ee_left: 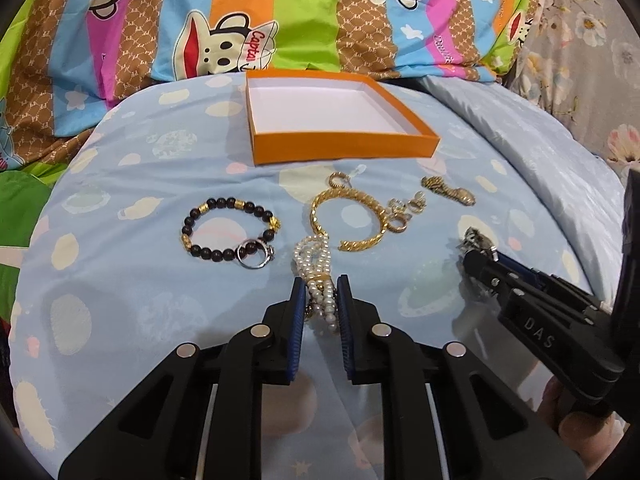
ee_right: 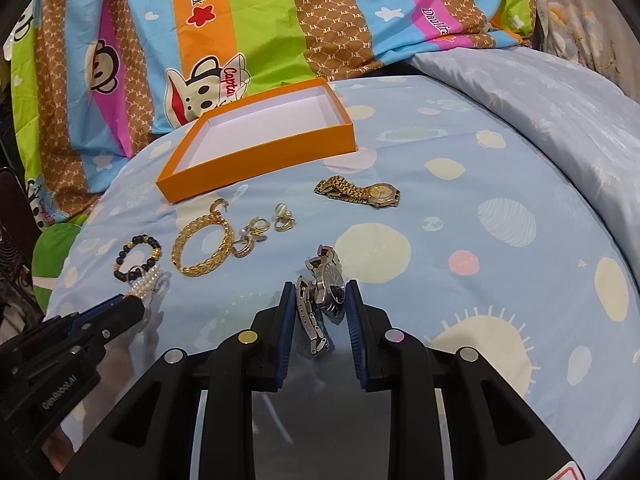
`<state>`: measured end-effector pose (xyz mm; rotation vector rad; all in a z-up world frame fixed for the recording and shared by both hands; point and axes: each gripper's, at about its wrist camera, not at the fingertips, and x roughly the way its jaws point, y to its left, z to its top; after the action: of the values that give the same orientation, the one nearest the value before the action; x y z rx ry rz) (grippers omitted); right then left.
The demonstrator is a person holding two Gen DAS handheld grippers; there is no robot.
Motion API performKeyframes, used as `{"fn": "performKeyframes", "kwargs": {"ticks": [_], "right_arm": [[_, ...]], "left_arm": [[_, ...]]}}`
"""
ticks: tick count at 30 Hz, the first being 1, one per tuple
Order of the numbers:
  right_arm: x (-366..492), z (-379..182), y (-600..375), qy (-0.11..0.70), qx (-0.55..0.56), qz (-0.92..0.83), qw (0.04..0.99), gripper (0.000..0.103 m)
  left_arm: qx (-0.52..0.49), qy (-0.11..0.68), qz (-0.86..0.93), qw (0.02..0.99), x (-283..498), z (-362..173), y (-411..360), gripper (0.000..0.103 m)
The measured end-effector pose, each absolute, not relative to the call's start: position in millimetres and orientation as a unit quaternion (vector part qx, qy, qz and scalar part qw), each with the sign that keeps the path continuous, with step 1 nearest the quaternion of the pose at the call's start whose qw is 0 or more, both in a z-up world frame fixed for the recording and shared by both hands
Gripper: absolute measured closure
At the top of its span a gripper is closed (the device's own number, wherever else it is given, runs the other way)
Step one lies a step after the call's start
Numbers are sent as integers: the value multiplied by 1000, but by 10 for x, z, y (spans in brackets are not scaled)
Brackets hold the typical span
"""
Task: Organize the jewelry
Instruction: 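Grasp the pearl bracelet with the left gripper while the right gripper lifts the silver watch, then lower pearl bracelet and silver watch into the orange box while both grippers open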
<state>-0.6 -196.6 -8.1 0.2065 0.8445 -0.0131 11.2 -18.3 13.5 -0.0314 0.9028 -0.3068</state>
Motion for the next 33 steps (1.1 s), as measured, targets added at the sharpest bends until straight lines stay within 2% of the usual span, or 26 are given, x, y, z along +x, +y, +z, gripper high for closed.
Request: {"fn": "performKeyframes", "kwargs": {"ticks": [8, 16, 23, 33], "right_arm": [[134, 259, -1953, 383, 95, 12, 919, 80], [940, 621, -1969, 355, 87, 42, 930, 80], [1919, 642, -1893, 362, 78, 61, 927, 80], [2829, 231, -1880, 413, 74, 54, 906, 79]], "left_arm": [[-7, 402, -169, 900, 290, 505, -161, 88], [4, 352, -157, 923, 1053, 824, -268, 88], [-5, 366, -138, 920, 2042, 671, -452, 88], [7, 401, -125, 907, 2772, 307, -650, 88]]}}
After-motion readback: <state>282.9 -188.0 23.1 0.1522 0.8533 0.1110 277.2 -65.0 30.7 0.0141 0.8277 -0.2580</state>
